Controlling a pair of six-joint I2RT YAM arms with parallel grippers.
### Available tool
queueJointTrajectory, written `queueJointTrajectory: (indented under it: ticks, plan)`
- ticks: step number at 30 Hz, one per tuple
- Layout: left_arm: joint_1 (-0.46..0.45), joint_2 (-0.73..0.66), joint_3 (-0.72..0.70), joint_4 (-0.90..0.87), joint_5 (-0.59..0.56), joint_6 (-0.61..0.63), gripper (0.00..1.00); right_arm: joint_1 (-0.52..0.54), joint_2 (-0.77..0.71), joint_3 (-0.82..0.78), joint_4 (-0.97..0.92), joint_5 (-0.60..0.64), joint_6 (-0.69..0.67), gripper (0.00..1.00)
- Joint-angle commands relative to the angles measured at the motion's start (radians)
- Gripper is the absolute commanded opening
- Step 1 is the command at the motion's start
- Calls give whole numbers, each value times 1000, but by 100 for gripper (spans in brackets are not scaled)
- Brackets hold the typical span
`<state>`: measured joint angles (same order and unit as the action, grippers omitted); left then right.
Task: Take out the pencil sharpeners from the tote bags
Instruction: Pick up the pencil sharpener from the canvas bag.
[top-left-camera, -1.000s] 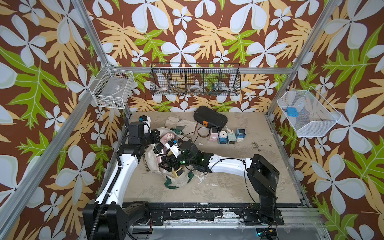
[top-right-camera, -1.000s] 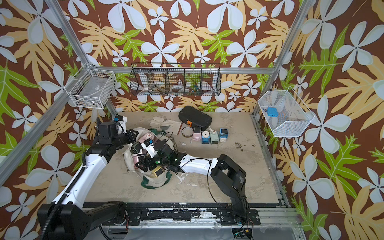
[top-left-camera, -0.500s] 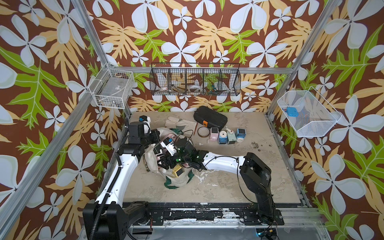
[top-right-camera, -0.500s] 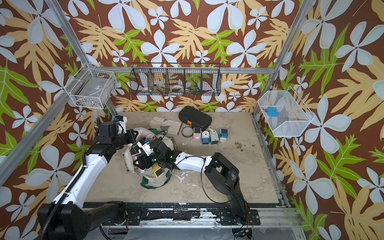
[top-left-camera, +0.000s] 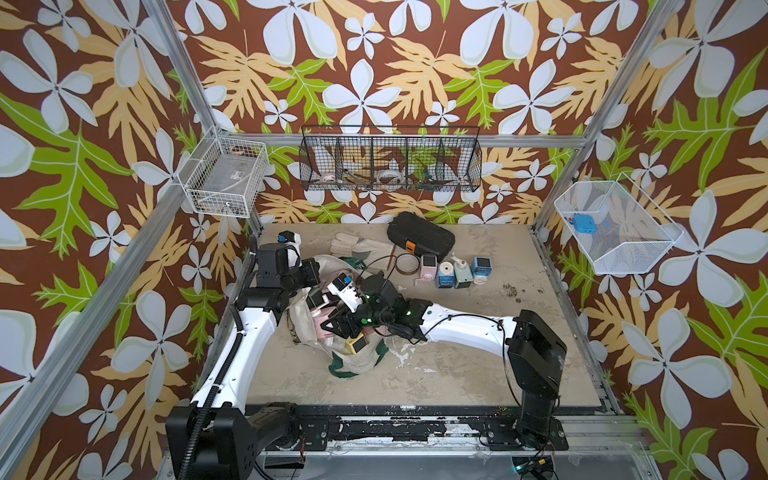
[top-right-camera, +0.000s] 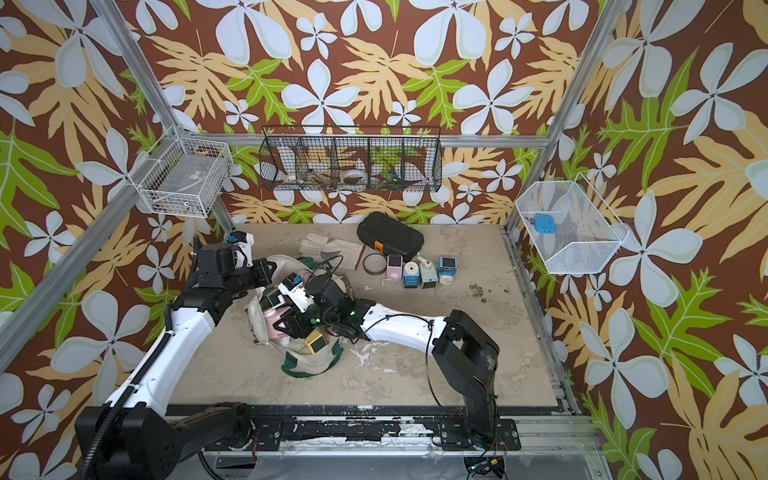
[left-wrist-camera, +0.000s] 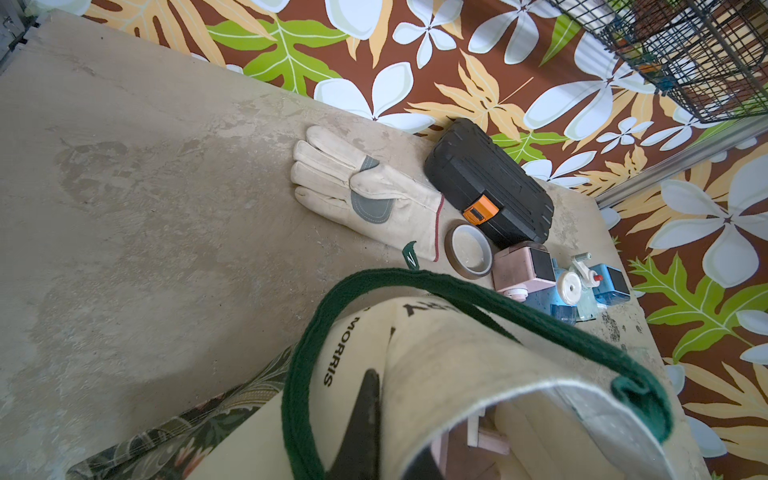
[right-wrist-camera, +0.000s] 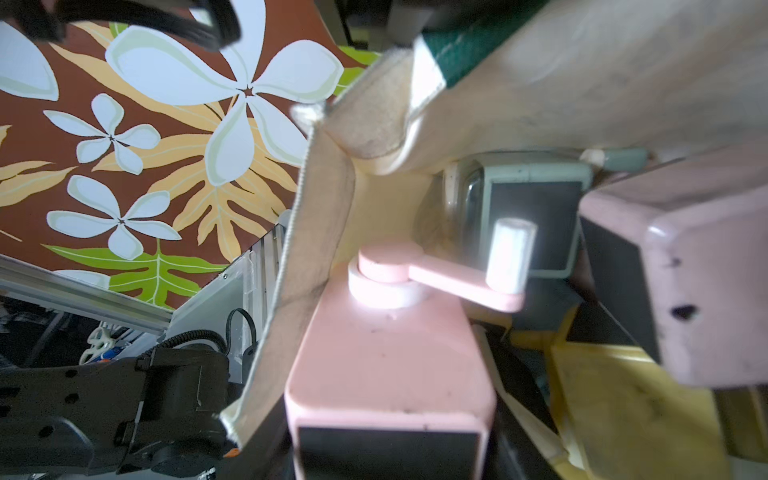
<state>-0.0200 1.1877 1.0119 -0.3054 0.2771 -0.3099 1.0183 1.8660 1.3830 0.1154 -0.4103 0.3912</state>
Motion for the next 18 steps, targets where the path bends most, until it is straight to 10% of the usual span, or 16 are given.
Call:
queueJointTrajectory:
  ticks: [1,18]
  plan:
    - [2,-2,8,28,5,-14,0,2,-46,-18,-2,41,-62,40]
    - [10,17,10,25,4,-15,0,2,-434,-94,-296,467,-253,39]
